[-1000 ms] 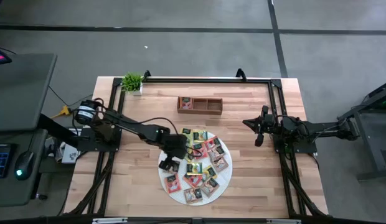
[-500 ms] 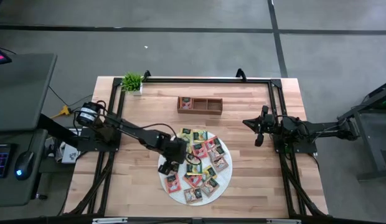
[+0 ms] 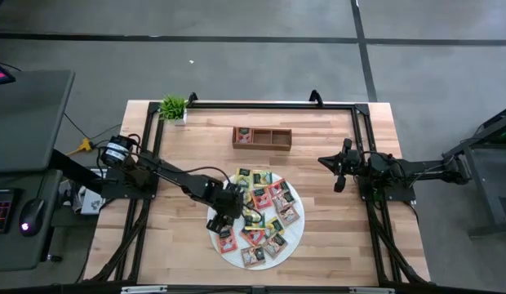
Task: Pick & Place Tea
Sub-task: Put the brown tea bag into the middle section of the wooden organizer
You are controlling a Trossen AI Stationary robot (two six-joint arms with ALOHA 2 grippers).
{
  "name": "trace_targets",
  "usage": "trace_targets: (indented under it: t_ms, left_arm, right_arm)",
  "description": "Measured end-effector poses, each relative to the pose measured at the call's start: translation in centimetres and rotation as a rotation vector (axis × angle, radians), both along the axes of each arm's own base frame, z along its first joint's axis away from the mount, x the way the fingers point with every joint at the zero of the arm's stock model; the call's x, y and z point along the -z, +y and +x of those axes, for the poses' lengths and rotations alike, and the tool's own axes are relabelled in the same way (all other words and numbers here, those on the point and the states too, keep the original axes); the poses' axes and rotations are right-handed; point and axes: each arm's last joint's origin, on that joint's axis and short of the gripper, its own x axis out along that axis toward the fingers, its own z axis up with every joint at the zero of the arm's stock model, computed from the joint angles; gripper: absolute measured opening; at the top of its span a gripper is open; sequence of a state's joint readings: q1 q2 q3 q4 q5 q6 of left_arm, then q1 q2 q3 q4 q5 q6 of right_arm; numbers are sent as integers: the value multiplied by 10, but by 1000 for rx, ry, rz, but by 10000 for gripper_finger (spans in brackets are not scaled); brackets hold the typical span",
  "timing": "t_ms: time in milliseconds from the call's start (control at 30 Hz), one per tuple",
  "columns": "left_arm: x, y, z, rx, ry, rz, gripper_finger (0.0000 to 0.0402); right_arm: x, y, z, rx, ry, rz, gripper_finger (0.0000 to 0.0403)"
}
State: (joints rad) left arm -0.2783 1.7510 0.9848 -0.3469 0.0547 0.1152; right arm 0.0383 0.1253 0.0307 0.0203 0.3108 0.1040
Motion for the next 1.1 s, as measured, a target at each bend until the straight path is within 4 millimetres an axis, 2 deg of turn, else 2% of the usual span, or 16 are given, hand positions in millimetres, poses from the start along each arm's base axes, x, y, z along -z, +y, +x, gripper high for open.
trace_targets:
  t_ms: [333,467,1100]
  left_arm:
    - [0,-2,-2,-16,2,25,271]
    - [8,-3,2,-16,17,26,263]
    - [17,-4,4,-29,34,18,114]
  right_arm:
    - [0,0,0,0,0,0,12]
    - [0,0,0,0,0,0,12]
    - [0,0,0,0,0,0,12]
